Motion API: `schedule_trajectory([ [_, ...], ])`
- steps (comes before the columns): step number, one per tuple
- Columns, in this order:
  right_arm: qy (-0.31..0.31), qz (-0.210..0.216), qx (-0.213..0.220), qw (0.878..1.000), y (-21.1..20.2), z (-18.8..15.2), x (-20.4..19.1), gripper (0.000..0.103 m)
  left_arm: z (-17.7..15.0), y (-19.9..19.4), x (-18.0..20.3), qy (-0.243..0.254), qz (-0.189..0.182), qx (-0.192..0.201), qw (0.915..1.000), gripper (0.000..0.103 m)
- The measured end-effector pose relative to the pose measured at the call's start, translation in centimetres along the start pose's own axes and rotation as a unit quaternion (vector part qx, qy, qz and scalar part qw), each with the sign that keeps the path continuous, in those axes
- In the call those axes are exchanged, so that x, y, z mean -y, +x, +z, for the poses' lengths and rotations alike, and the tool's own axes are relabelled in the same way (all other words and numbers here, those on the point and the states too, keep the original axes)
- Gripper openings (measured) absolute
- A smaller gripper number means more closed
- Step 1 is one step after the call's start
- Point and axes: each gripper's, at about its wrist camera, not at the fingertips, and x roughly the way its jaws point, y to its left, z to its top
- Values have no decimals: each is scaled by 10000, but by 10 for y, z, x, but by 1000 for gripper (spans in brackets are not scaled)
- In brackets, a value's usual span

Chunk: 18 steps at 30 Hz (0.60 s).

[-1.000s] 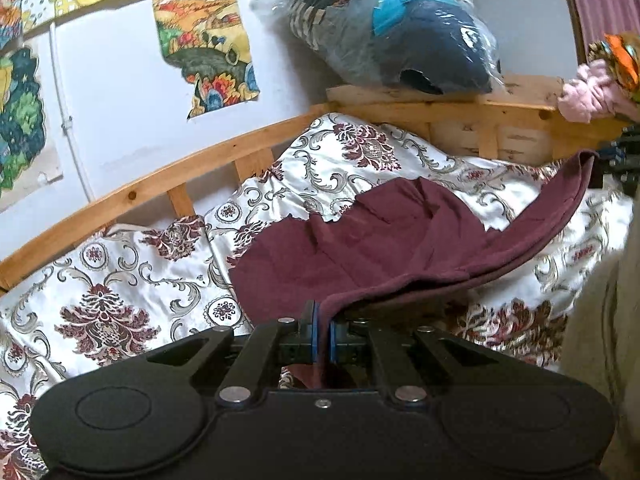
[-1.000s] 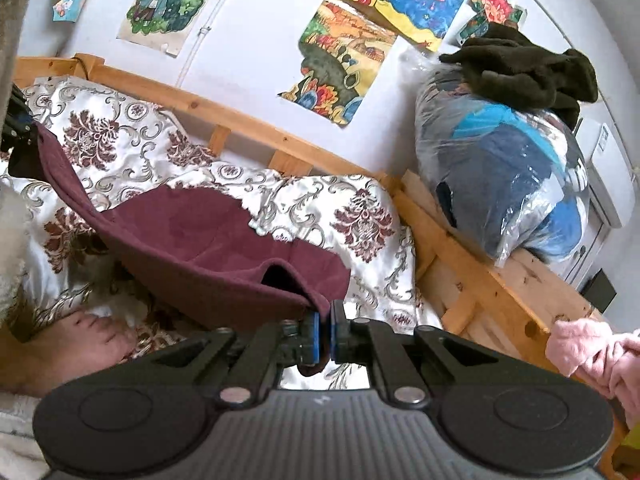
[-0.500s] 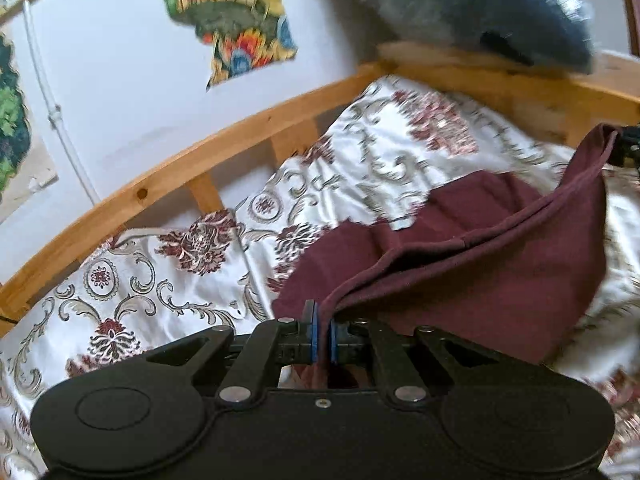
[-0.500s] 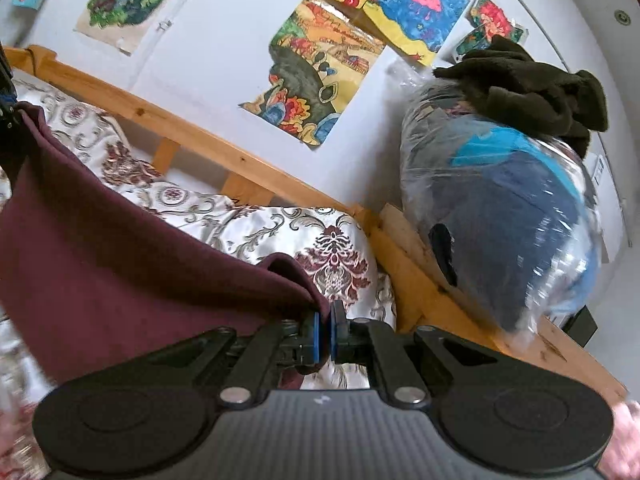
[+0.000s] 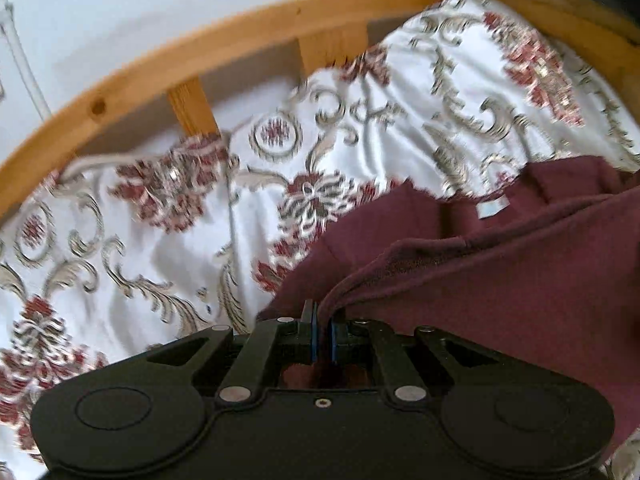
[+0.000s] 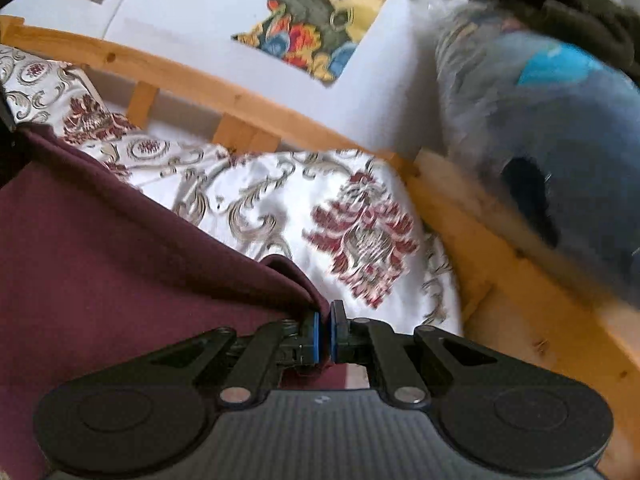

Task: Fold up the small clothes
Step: 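Hold the top with both grippers and fold it over onto its other half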

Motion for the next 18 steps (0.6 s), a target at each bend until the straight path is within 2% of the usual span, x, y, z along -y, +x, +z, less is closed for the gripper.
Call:
schedule_trajectory([
  [6,70,72,-82,9999,28,-3,-3,7,4,28,-4,-15,76,-126,9999,9],
  [13,184,88,-235,9995,40,-13,-4,8,6,45,-11,-386,5,-222,9990,13],
  [14,215,97,-245,9994,40,-13,-3,10,5,46,-11,-388,7,-214,9990,14],
  [16,299,105,-282,9991,39,-14,-1,21,4,46,-11,-412,36,-192,9990,18],
  [18,419,143,-292,9986,38,-14,5,36,4,45,-12,-506,103,-211,9984,28],
])
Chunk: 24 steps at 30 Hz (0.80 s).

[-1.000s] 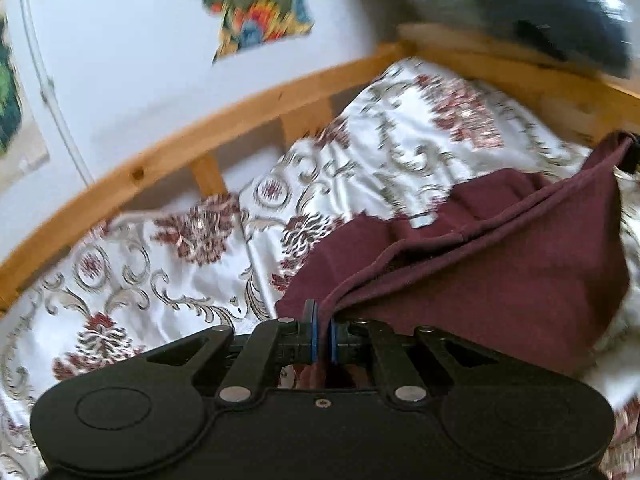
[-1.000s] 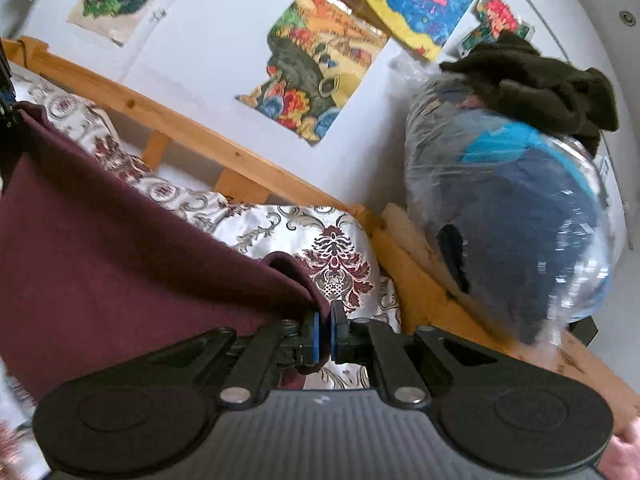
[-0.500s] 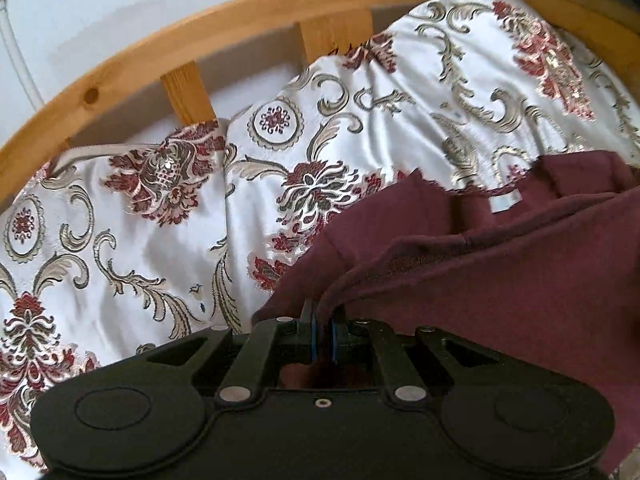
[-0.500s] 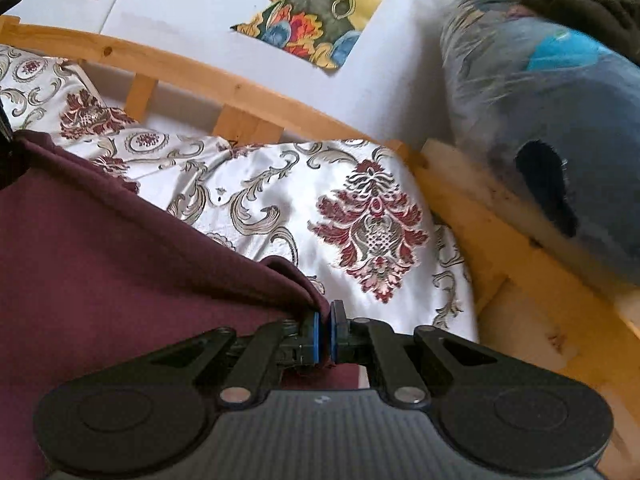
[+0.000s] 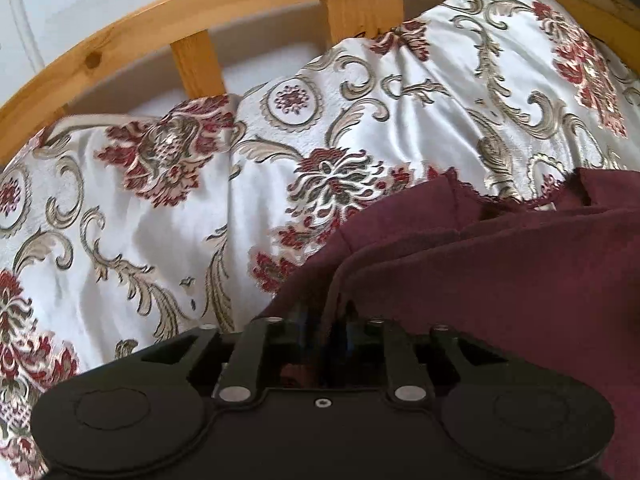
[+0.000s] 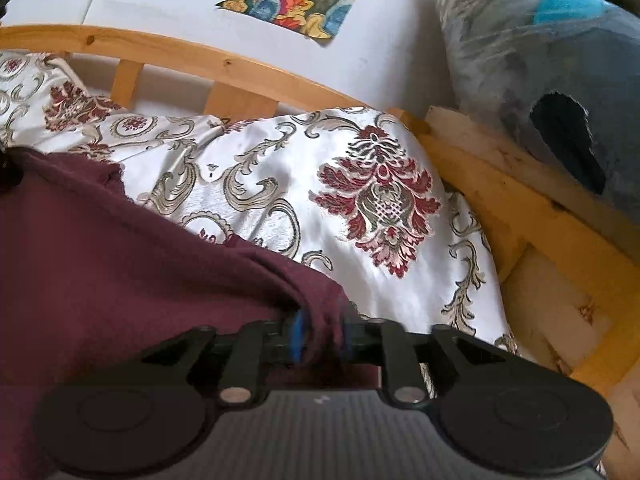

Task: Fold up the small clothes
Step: 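Hold the top with both grippers and fold it over onto its other half, then open both grippers and release the folded top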

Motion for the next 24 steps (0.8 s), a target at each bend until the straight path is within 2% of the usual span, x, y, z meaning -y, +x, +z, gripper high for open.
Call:
schedule_trajectory([
  [1,59,24,-4,10000,-1,1,3,39,-1,-2,-1,-94,29,15,10000,32],
  [3,142,64,-29,9999,-3,0,7,47,-2,-6,-5,-293,24,50,9996,52],
  [5,193,73,-34,9998,-6,1,9,57,-4,-12,-9,-452,-4,111,9989,67],
  [6,215,81,-29,9997,-8,1,11,65,-6,-15,-10,-514,29,148,9986,71],
  [9,250,129,-26,9996,-14,1,14,77,-11,-23,-8,-540,108,226,9982,81],
  [12,214,90,-77,9997,-17,-3,14,89,-22,-31,-2,-428,249,347,9982,87],
  [16,233,15,-267,9994,-14,-9,16,93,-43,-42,8,-275,447,468,9975,91],
  [20,350,-183,-418,9983,-12,-18,20,102,-69,-54,13,-158,704,780,9943,98],
  [24,462,-227,-478,9975,-11,-25,20,103,-85,-48,13,-7,1130,699,9911,98],
])
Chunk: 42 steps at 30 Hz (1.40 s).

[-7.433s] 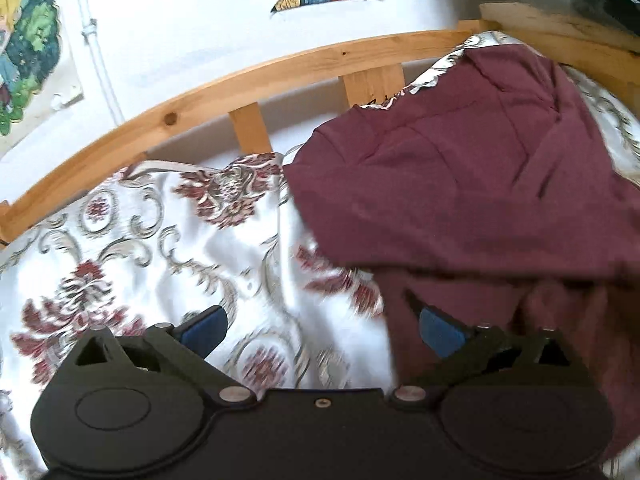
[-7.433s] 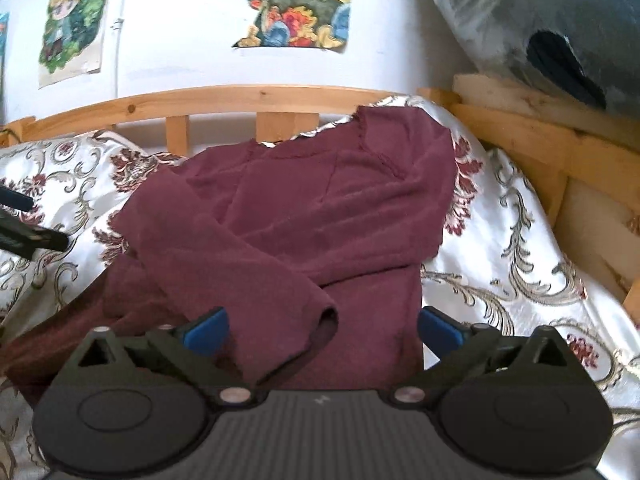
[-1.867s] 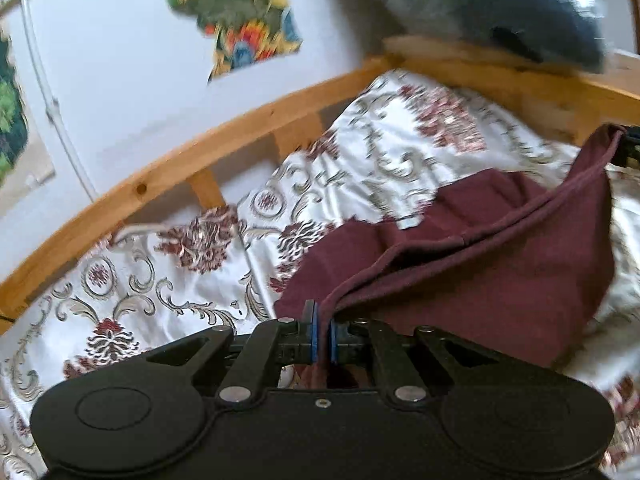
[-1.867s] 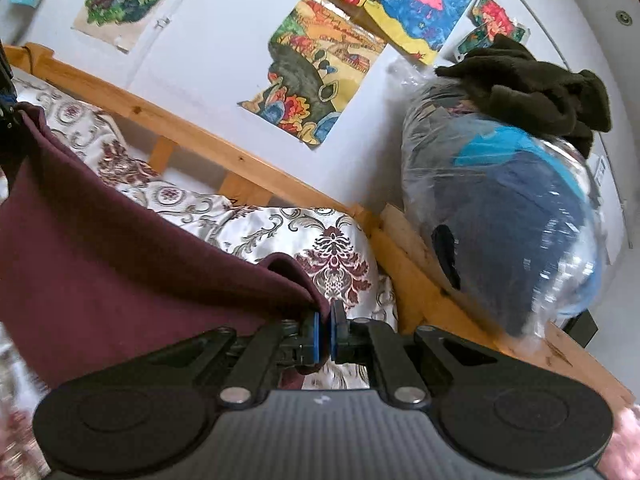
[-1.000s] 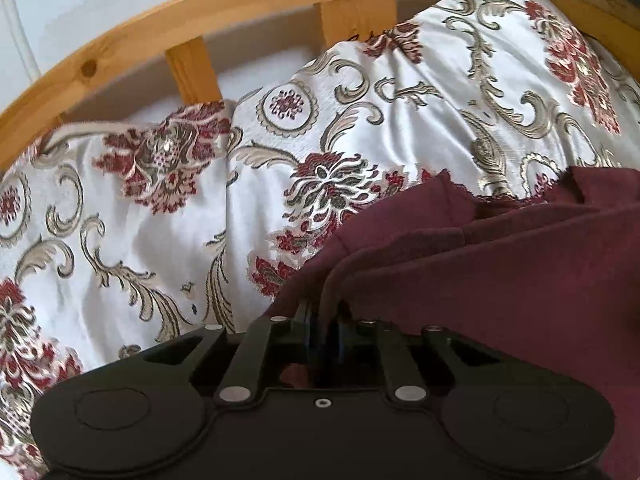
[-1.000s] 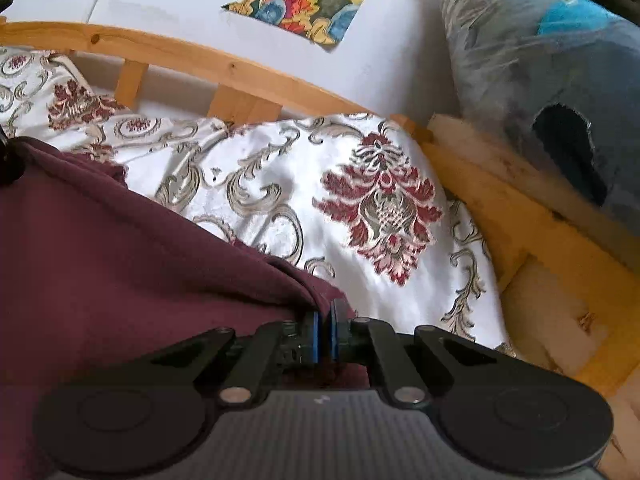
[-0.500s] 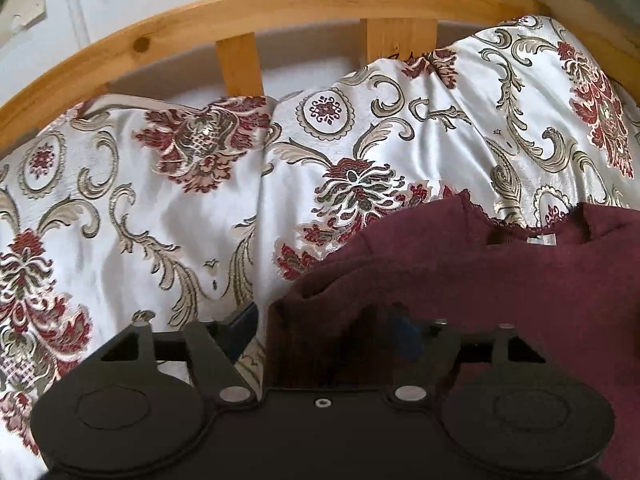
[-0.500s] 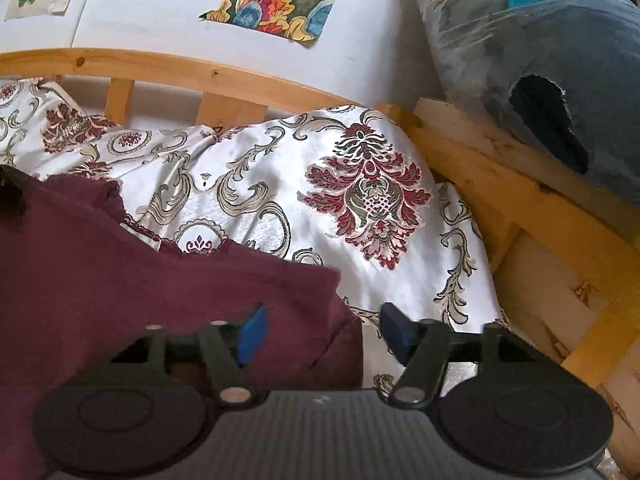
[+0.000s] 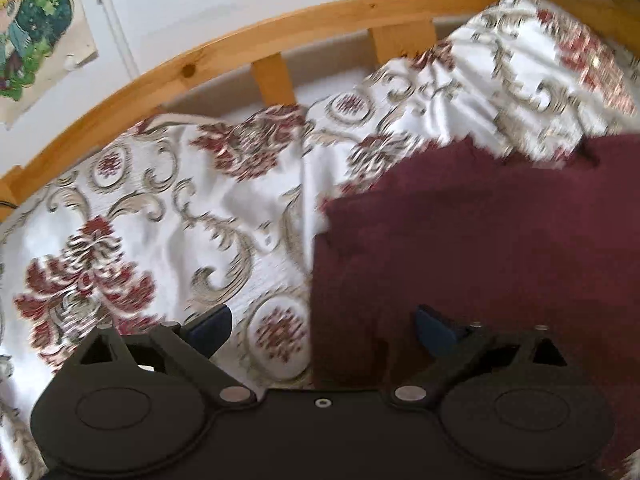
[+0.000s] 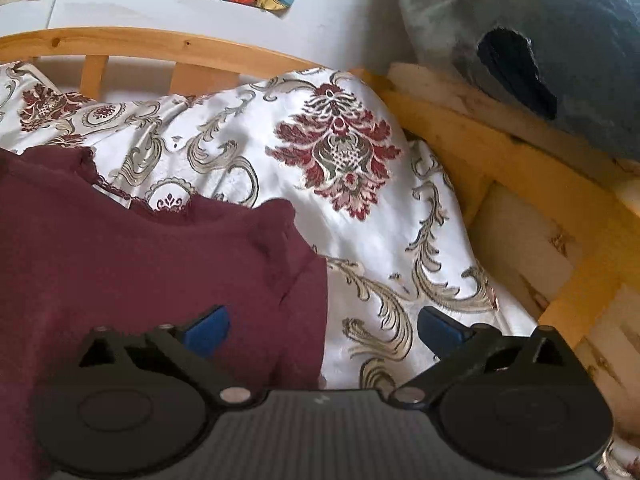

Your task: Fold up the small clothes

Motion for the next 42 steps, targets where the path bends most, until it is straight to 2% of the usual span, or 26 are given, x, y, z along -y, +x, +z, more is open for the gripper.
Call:
schedule_trajectory([
  [3,106,0,-10,9999,-2,-3,-1,103,-8,4,-6,-104,2,-24,9999,98],
  [10,314,-11,-103,9995,-12,-10,-2,103,-17,13,-25,-901,-258,-264,9952,102],
  [14,311,-104,21,9995,-25,-8,-8,103,-17,7,-31,-1108,-352,-283,9928,102],
  [18,94,34,159,9998,-34,-6,-21,103,-23,0,-36,-1301,-564,-373,9892,102],
  [22,11,69,159,9998,-39,-5,-31,103,-31,-9,-48,-1927,-658,-419,9782,102],
  [25,-38,181,208,9996,-46,-4,-38,103,-40,-20,-53,-2318,-862,-337,9684,102],
  [27,-17,208,245,9995,-52,-3,-42,103,-43,-24,-50,-2296,-996,-289,9677,102],
  [29,99,311,315,9990,-59,-2,-45,103,-43,-24,-44,-2041,-1116,-271,9722,102],
  [33,420,824,588,9940,-75,1,-54,103,-43,-20,-35,-1714,-1244,-241,9770,102],
  [36,407,1092,639,9911,-80,1,-66,103,-44,-13,-34,-1813,-1345,-360,9735,102],
  [42,-27,1239,478,9911,-72,-6,-95,103,-48,-3,-36,-2053,-1418,-582,9666,102],
])
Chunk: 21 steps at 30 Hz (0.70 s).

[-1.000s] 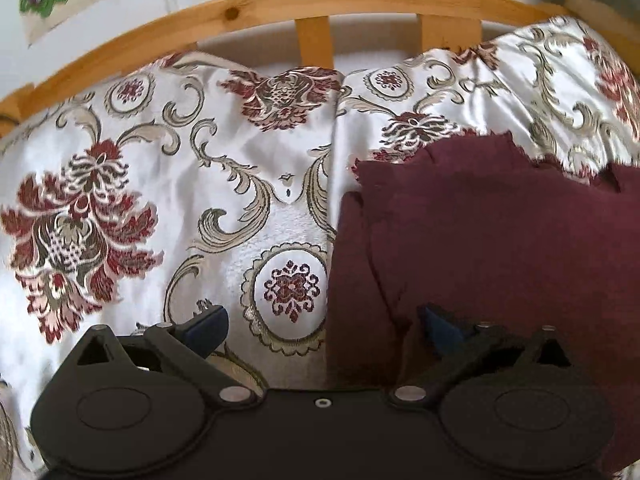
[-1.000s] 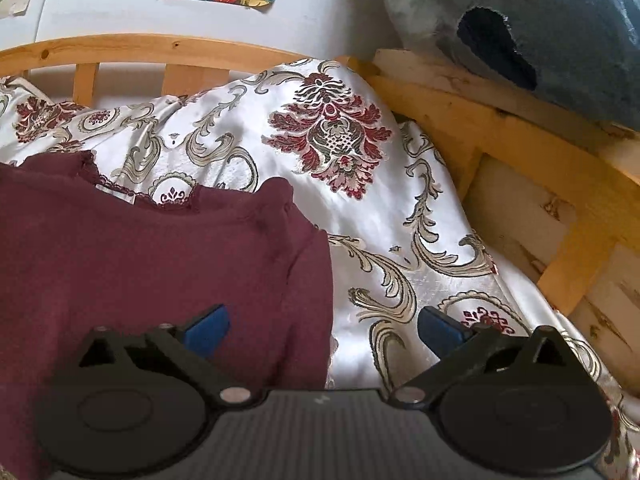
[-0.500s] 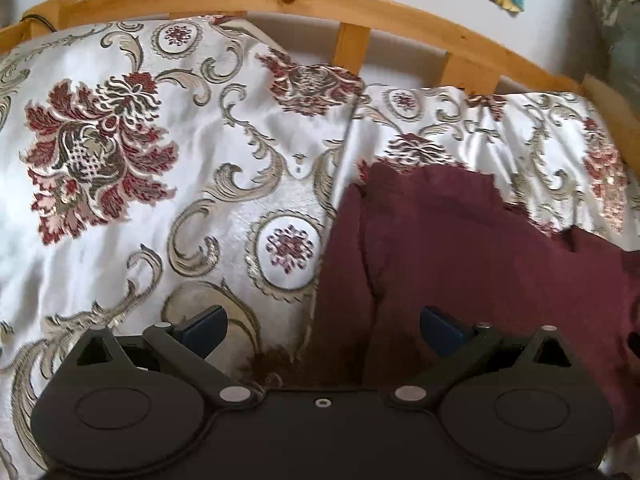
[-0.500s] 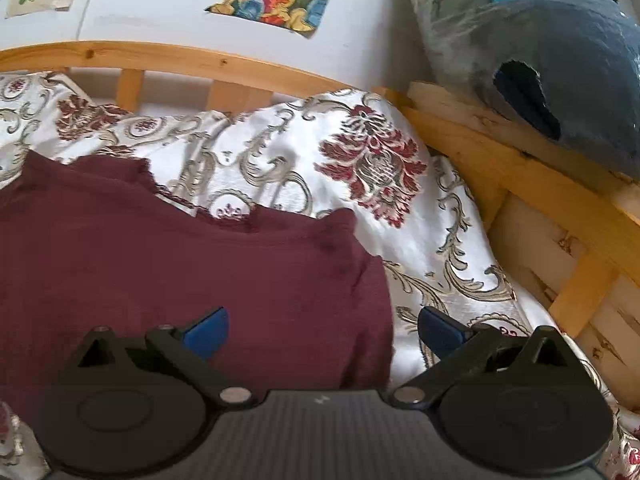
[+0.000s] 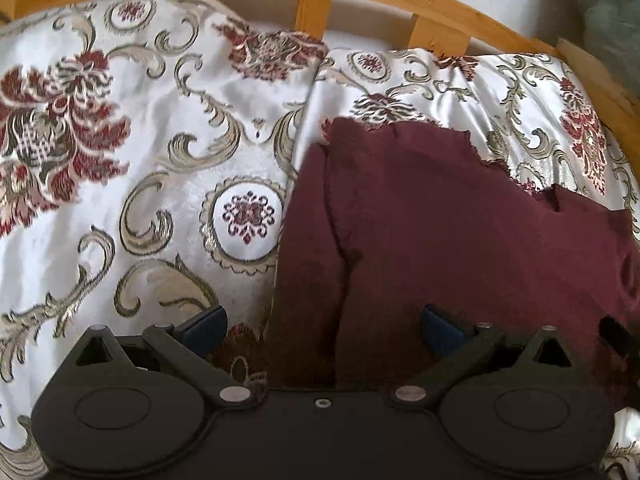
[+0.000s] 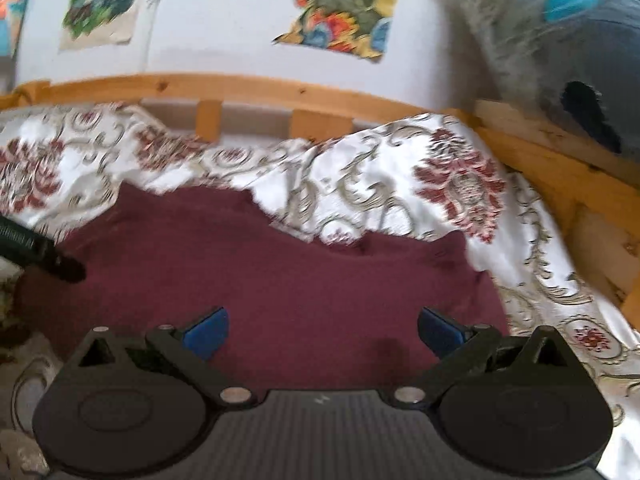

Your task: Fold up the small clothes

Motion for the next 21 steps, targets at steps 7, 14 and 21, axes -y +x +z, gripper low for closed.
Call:
schedule_trajectory([
  [7,-251,-98,-383,9989,25,-19,-20,103,-3,3,-1,-30,-17,-75,10000,102],
  [14,-118,-9,-445,9989,27,-23,-17,103,-4,6,-2,-12,-37,-120,9999,102],
  [21,-125,-24,-441,9989,27,-23,-17,103,-5,6,0,1,-5,-129,9999,102],
])
